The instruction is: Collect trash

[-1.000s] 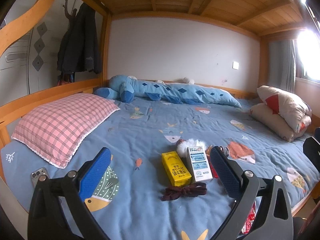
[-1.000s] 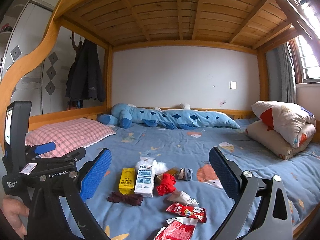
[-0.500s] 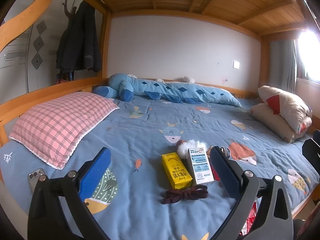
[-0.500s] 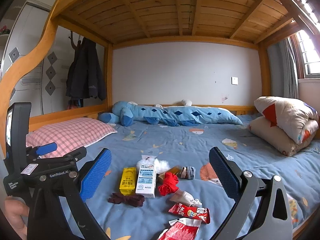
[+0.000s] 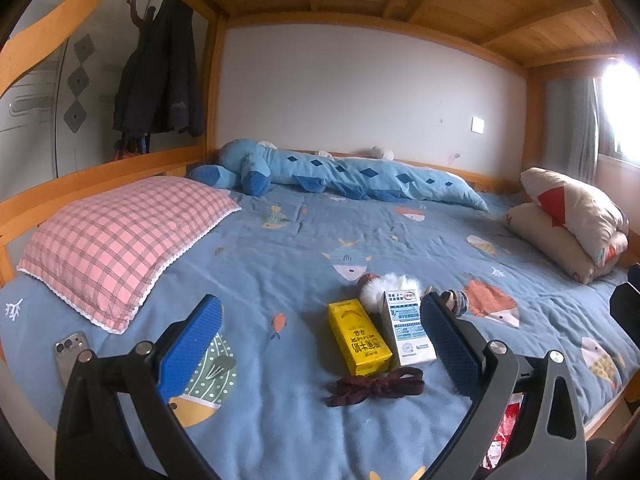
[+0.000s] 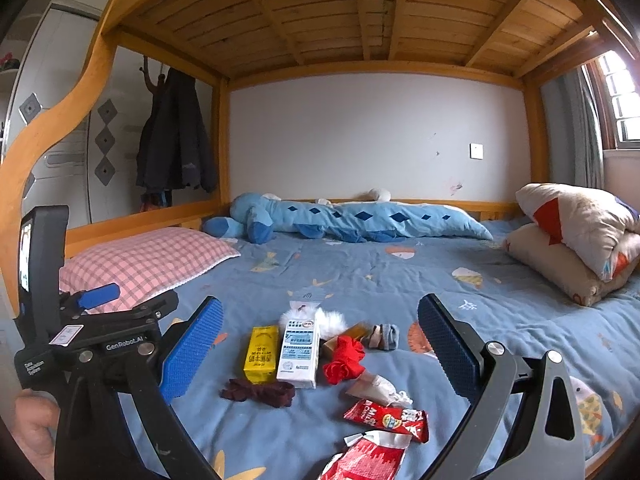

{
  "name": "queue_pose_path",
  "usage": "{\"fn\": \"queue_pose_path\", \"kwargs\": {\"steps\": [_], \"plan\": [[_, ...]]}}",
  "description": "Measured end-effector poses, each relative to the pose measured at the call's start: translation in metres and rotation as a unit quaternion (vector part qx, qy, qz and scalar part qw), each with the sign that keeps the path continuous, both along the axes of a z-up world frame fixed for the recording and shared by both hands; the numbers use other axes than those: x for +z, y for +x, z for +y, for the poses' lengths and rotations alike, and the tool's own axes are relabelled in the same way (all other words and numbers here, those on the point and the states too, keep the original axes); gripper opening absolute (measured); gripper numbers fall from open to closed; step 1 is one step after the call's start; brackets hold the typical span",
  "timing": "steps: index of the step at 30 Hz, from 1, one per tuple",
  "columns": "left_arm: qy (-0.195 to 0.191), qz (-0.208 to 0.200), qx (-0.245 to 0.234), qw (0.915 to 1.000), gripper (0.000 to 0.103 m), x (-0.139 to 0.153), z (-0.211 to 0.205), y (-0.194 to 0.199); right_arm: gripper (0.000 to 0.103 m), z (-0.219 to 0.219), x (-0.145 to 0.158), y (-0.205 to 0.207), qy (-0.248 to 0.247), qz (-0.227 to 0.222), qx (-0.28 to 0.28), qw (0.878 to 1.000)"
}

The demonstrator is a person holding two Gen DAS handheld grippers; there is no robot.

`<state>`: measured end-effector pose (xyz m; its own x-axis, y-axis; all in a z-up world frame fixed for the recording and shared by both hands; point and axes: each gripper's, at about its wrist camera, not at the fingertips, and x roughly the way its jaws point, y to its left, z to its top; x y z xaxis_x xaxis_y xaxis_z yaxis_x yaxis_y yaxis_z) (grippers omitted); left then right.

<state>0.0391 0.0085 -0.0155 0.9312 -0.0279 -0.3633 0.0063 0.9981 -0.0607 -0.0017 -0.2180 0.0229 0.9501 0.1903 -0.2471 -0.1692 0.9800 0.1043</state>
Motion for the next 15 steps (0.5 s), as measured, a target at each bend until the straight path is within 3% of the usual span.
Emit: {"fn": "queue_pose_path", "kwargs": {"steps": [15], "plan": [[-0.001,0.034,-0.011,0.9994,0.099,-0.017,-0.007,0.011,0.095,0.0,-0.01,0.011,0.0,0.02,0.005,1.0]]}}
